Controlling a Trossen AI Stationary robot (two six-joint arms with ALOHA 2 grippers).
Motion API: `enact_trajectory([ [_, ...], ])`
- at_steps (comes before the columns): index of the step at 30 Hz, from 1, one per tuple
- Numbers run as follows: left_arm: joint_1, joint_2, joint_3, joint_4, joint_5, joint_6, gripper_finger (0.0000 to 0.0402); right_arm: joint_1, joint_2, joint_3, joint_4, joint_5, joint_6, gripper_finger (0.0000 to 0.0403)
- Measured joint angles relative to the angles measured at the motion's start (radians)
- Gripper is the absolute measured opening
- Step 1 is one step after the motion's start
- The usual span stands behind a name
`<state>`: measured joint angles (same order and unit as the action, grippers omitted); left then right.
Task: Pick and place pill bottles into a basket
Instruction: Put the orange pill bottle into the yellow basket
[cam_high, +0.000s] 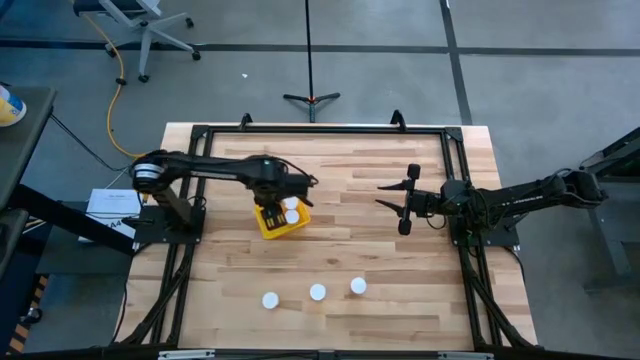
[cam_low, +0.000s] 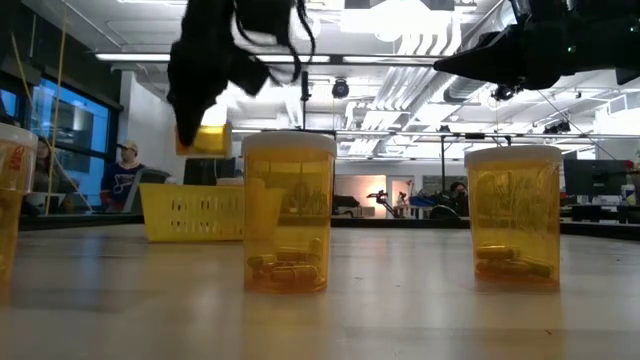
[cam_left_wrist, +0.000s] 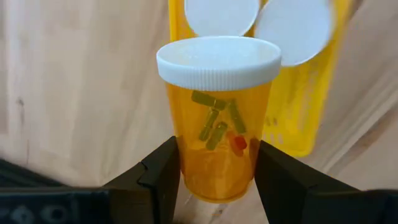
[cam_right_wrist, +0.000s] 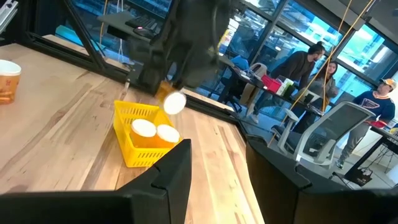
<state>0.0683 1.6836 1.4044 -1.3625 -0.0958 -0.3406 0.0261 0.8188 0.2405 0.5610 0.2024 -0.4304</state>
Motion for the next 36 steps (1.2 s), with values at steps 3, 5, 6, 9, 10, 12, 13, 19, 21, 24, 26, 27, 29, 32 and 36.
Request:
enact_trajectory([
  [3, -0.029, -0.08, -0.018, 0.09, -0.016, -0.019, 0.0213, 0.0, 0.0, 0.0, 0.0, 0.0, 0.001, 0.0144],
  [5, -0.055, -0.126, -0.035, 0.163, -0.037, -0.03, 0.0213, 0.0, 0.0, 0.0, 0.001, 0.0, 0.001, 0.0144],
  [6, -0.071, -0.15, -0.045, 0.204, -0.056, -0.031, 0.0213, 0.0, 0.0, 0.0, 0.004, 0.0, 0.002, 0.0144],
  [9, -0.116, -0.201, -0.078, 0.31, -0.15, -0.03, 0.0213, 0.0, 0.0, 0.0, 0.046, -0.022, 0.028, 0.0144],
  [10, -0.13, -0.215, -0.091, 0.342, -0.178, -0.026, 0.0213, 0.0, 0.0, 0.0, 0.065, -0.043, 0.049, 0.0144],
  [12, -0.155, -0.234, -0.123, 0.398, -0.234, -0.011, 0.0213, -0.001, 0.0, 0.0, 0.089, -0.103, 0.075, 0.0144],
  [13, -0.168, -0.242, -0.139, 0.432, -0.264, -0.006, 0.0213, -0.001, 0.0, 0.0, 0.094, -0.13, 0.088, 0.0144],
  [19, -0.219, -0.277, -0.266, 0.579, -0.374, -0.002, 0.0213, -0.013, 0.0, 0.0, 0.109, -0.148, 0.116, 0.0144],
  [21, -0.232, -0.299, -0.325, 0.665, -0.41, -0.006, 0.0213, -0.026, 0.0, 0.0, 0.109, -0.147, 0.128, 0.0144],
  [24, -0.257, -0.358, -0.418, 0.757, -0.445, -0.03, 0.0213, -0.046, 0.006, -0.002, 0.109, -0.146, 0.16, 0.0144],
  [26, -0.276, -0.409, -0.474, 0.807, -0.467, -0.058, 0.0213, -0.055, 0.016, -0.003, 0.104, -0.146, 0.171, 0.0144],
  [27, -0.29, -0.437, -0.503, 0.832, -0.481, -0.071, 0.0213, -0.06, 0.02, -0.002, 0.107, -0.146, 0.174, 0.0144],
  [29, -0.321, -0.485, -0.558, 0.898, -0.516, -0.091, 0.0213, -0.066, 0.027, -0.002, 0.098, -0.147, 0.18, 0.0144],
  [32, -0.366, -0.537, -0.65, 1.02, -0.557, -0.083, 0.0213, -0.068, 0.033, -0.002, 0.101, -0.141, 0.18, 0.0144],
  [36, -0.406, -0.563, -0.775, 1.149, -0.641, -0.09, 0.0214, -0.068, 0.038, -0.002, 0.109, -0.14, 0.187, 0.0144],
])
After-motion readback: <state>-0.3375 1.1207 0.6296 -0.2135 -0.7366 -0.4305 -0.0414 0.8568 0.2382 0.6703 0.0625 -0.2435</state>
